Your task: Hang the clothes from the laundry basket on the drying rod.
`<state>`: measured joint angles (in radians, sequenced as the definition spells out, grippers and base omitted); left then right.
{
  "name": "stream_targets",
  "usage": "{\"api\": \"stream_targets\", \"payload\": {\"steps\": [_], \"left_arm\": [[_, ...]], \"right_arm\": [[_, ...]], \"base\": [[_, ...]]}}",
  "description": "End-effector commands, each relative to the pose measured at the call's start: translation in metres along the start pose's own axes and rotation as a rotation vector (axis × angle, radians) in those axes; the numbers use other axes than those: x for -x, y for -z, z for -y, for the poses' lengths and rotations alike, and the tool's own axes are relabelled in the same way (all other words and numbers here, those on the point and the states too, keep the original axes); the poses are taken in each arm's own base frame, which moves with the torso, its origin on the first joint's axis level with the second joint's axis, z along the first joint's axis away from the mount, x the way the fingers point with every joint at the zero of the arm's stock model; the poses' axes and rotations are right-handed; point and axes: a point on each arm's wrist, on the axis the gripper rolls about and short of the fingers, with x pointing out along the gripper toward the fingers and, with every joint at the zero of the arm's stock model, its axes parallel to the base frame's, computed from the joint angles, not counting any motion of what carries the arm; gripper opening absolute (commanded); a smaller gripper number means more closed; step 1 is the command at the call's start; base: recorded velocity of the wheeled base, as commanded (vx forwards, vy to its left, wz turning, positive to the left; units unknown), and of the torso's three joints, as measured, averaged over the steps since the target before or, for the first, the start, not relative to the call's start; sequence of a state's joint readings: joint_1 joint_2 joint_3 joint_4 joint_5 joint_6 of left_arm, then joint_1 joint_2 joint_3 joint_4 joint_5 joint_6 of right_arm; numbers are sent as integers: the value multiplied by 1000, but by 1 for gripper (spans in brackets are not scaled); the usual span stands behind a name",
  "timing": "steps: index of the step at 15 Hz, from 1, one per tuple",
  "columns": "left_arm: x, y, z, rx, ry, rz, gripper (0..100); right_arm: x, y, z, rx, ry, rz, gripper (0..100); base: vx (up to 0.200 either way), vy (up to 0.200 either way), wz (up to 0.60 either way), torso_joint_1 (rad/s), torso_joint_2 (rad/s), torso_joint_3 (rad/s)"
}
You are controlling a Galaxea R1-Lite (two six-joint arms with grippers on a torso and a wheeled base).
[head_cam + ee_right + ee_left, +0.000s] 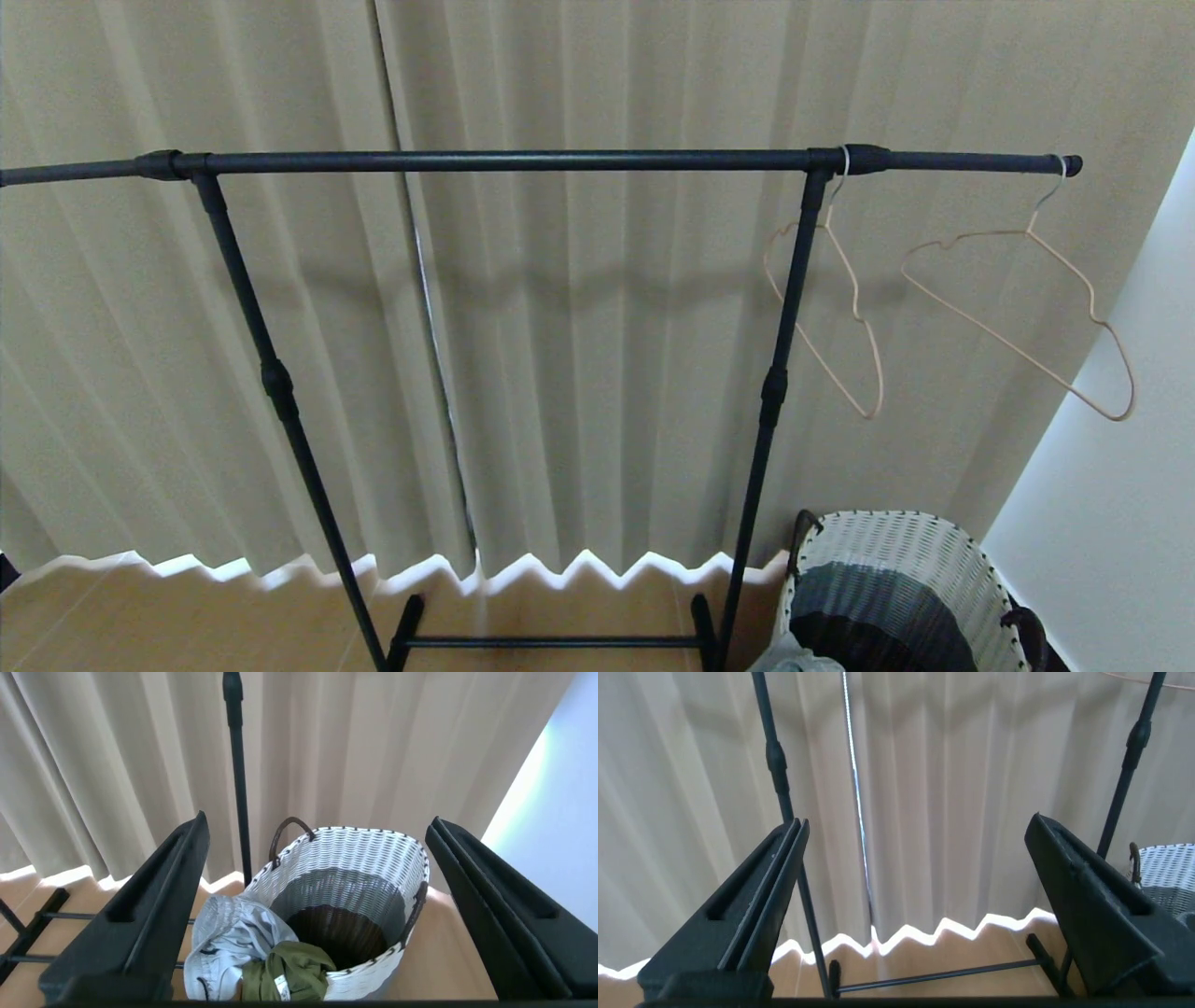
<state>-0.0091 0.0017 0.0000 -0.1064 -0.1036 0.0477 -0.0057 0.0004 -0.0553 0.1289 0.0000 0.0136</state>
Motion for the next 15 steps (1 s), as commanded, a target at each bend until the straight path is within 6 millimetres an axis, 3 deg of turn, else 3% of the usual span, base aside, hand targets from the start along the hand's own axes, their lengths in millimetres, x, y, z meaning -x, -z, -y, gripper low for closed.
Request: {"api": "stream_targets", "payload": {"steps": [1,5,15], "left_arm": [[0,0,0,0,-1,0,100],[0,0,0,2,-1,1,100],[0,0,0,2,-1,0,100]], "right_arm": [[0,0,0,0,0,0,100],[0,0,0,0,0,0,100],[0,0,0,0,0,0,100]], "base": [[0,0,0,0,0,0],[0,0,0,-91,219,110],[0,0,0,-193,457,255]]}}
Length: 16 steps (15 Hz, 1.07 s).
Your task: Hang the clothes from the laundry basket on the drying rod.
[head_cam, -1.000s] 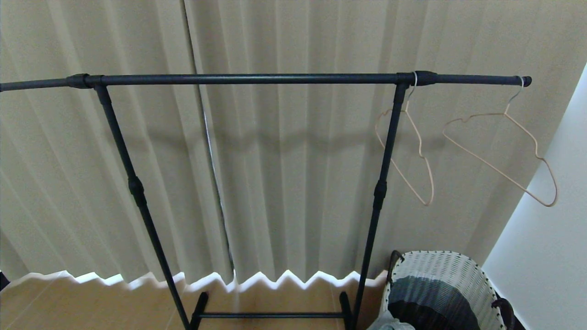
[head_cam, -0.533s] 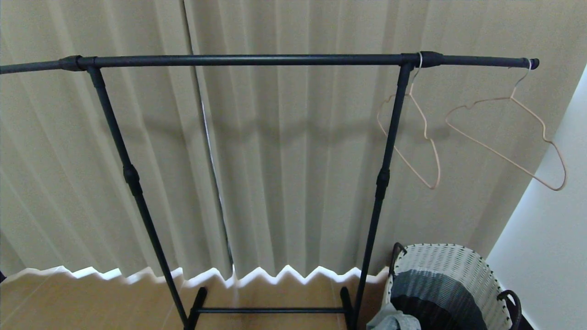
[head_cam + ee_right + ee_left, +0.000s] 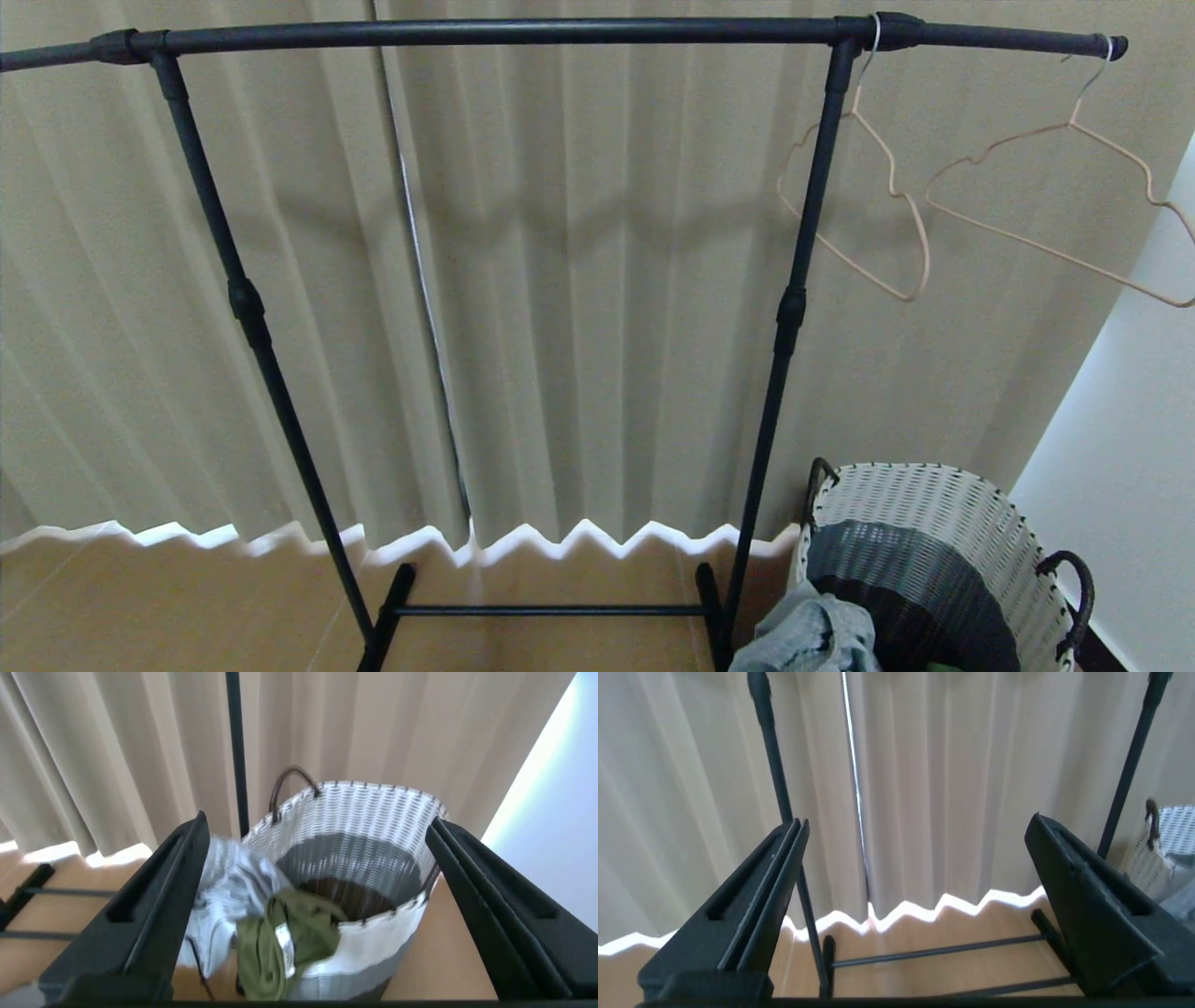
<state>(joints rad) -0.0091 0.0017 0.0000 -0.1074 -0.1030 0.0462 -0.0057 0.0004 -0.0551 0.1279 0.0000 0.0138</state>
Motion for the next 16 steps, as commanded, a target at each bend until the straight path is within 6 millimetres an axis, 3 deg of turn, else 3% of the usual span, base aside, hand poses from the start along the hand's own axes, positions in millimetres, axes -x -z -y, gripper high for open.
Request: {"api": "stream_targets", "payload": {"steps": [1,5,16], "left_arm": [[0,0,0,0,0,0,100],[0,0,0,2,0,0,100],[0,0,0,2,0,0,100]], "right_arm": [[0,0,0,0,-1,0,100],[0,0,0,2,-1,0,100],[0,0,0,15,10,-2,100]], "base": [[0,0,0,-173,447,276],[0,0,0,-96,259,145],[0,0,0,-2,6,4]]}}
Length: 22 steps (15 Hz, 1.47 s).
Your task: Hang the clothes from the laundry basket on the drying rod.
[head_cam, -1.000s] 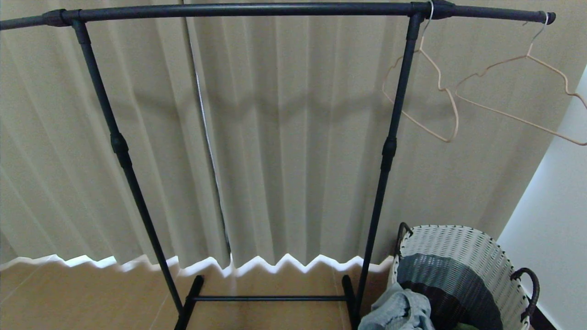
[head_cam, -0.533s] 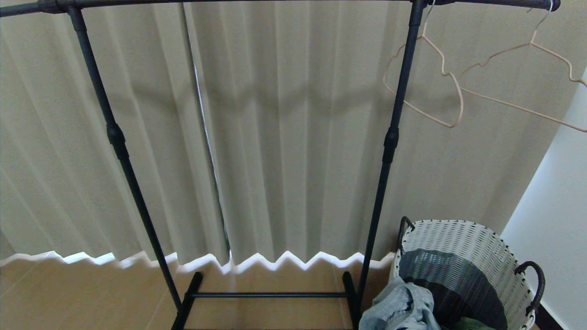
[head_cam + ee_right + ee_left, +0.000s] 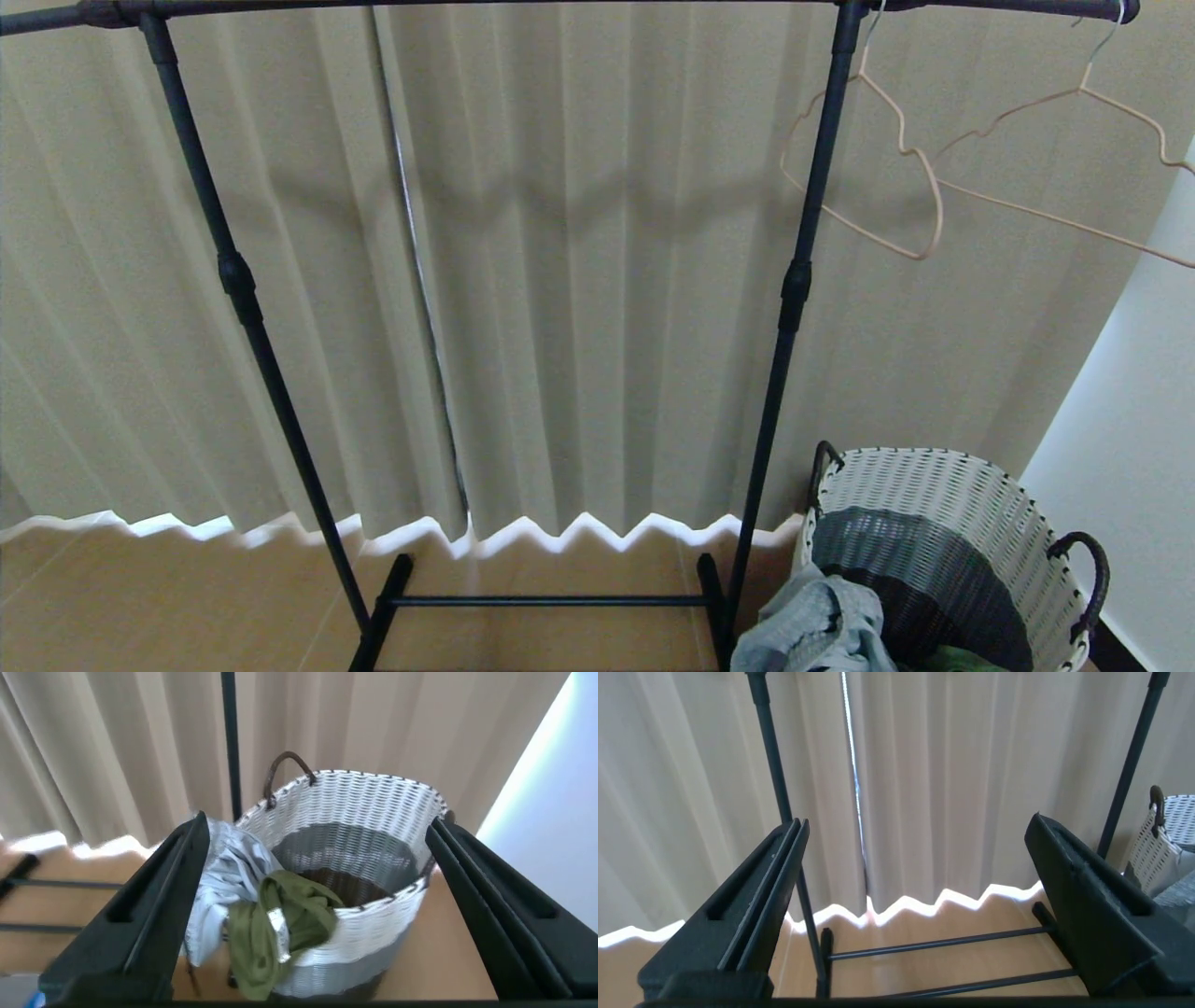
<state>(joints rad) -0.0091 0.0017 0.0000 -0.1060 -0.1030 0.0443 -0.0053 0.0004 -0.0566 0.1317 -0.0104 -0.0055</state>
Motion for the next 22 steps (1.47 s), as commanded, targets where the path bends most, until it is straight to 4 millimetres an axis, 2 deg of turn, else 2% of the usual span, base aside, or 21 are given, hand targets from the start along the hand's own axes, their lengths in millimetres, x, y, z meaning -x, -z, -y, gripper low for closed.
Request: {"api": "stream_targets", "payload": {"steps": [1,4,7,9,10,14,20,22], "left_arm": [[0,0,0,-2,0,0,100],[0,0,0,0,0,0,100],[0,0,0,-2,0,0,100],[0,0,0,-3,0,0,100],[0,0,0,-8,1,0,100],[0,0,0,-11,4,0,100],[0,0,0,-9,3,0,100],[0,0,0,-8,3,0,100]], "right_arm": [[3,-6,0,39,-2,10,100],[3,-27,1,204,28,-100,100],[-38,-50,3,335,75,-471,100],[-59,-51,4,439,74,-635,100],[-80,-47,5,558,46,-800,100],[-120,-35,4,693,-45,-935,100],[-151,-5,2,749,-214,-1170,100],[-161,6,0,736,-284,-1194,100]], "base": [[0,0,0,0,0,0],[0,0,0,0,0,0],[0,0,0,0,0,0],[0,0,0,0,0,0],[200,0,0,2,2,2],[200,0,0,-2,4,1],[0,0,0,0,0,0],[0,0,0,0,0,0]]}}
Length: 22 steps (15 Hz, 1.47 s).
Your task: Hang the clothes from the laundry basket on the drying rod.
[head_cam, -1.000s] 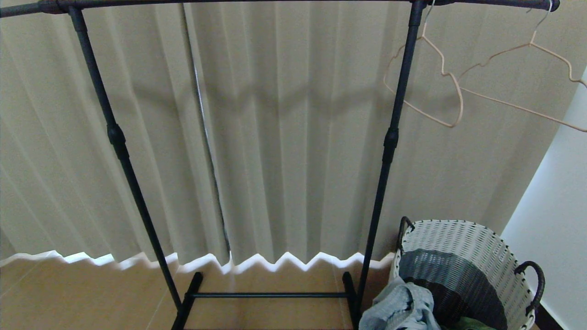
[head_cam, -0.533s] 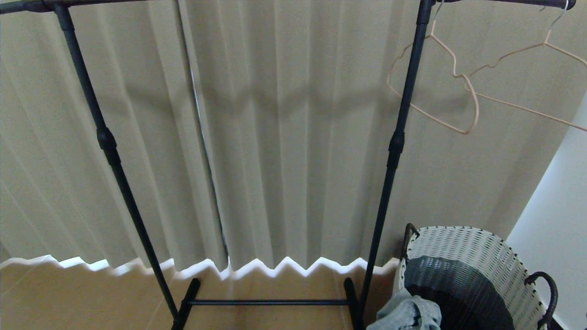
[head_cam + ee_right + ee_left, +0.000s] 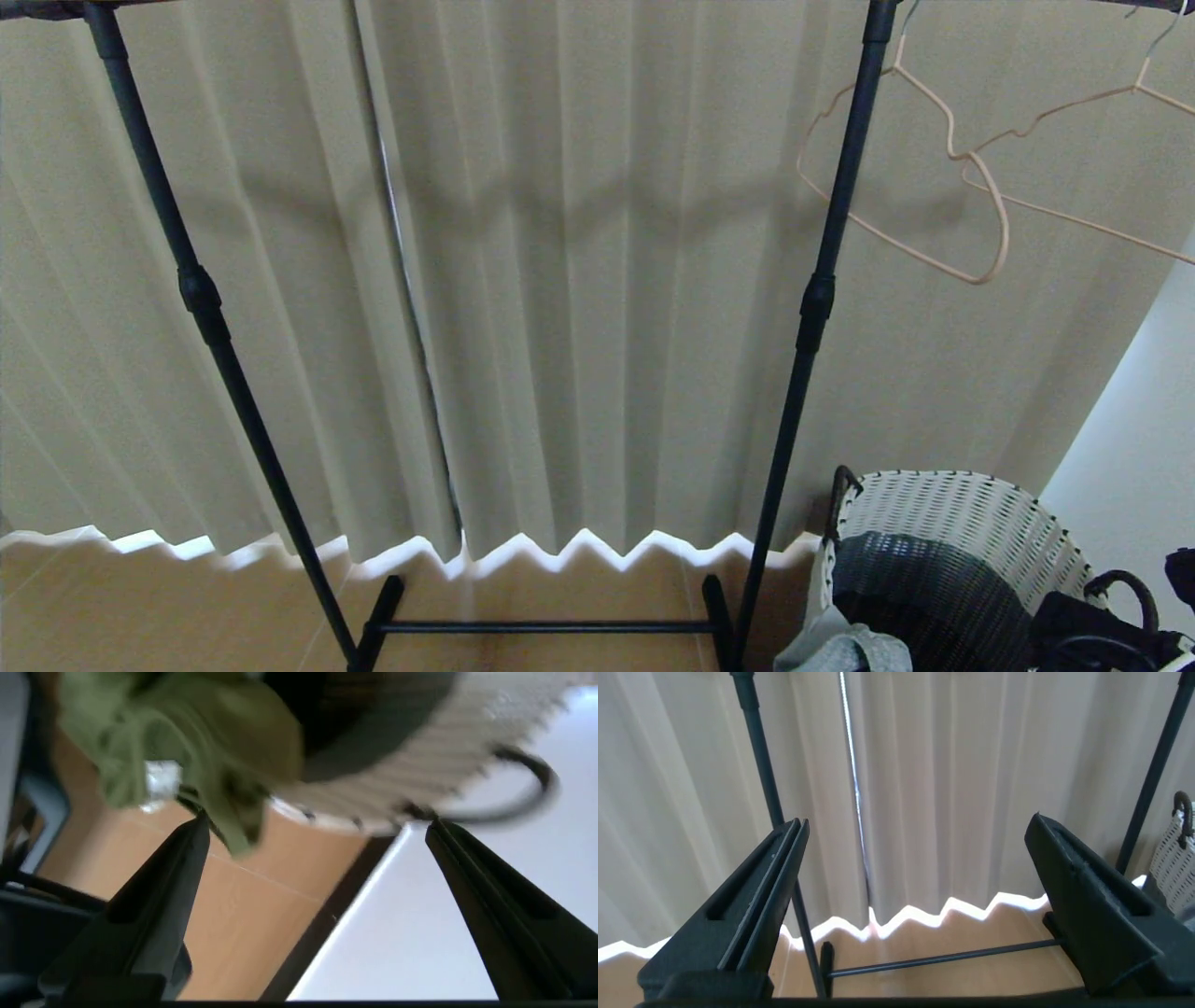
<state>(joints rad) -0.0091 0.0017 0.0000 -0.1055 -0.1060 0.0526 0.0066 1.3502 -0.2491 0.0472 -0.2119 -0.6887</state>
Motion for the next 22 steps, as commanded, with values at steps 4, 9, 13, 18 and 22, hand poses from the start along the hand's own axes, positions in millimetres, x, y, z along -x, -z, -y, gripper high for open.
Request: {"api": "stream_targets", "payload": {"steps": [4,9,13,18,22], "left_arm": [[0,0,0,2,-2,0,100],[0,0,0,3,-2,0,100],[0,0,0,3,-2,0,100],[0,0,0,5,-3,0,100],[0,0,0,5,-3,0,100]], "right_arm": [[-33,-11,-3,107,-127,-58,100],[-60,-17,2,78,-137,-96,100],[-68,-14,7,41,-130,-123,100],[-68,-13,14,4,-84,-88,100],[-66,-13,13,5,-82,-78,0]], "base": [[0,0,0,0,0,0],[0,0,0,0,0,0],[0,0,0,0,0,0],[0,0,0,0,0,0],[0,0,0,0,0,0]]}}
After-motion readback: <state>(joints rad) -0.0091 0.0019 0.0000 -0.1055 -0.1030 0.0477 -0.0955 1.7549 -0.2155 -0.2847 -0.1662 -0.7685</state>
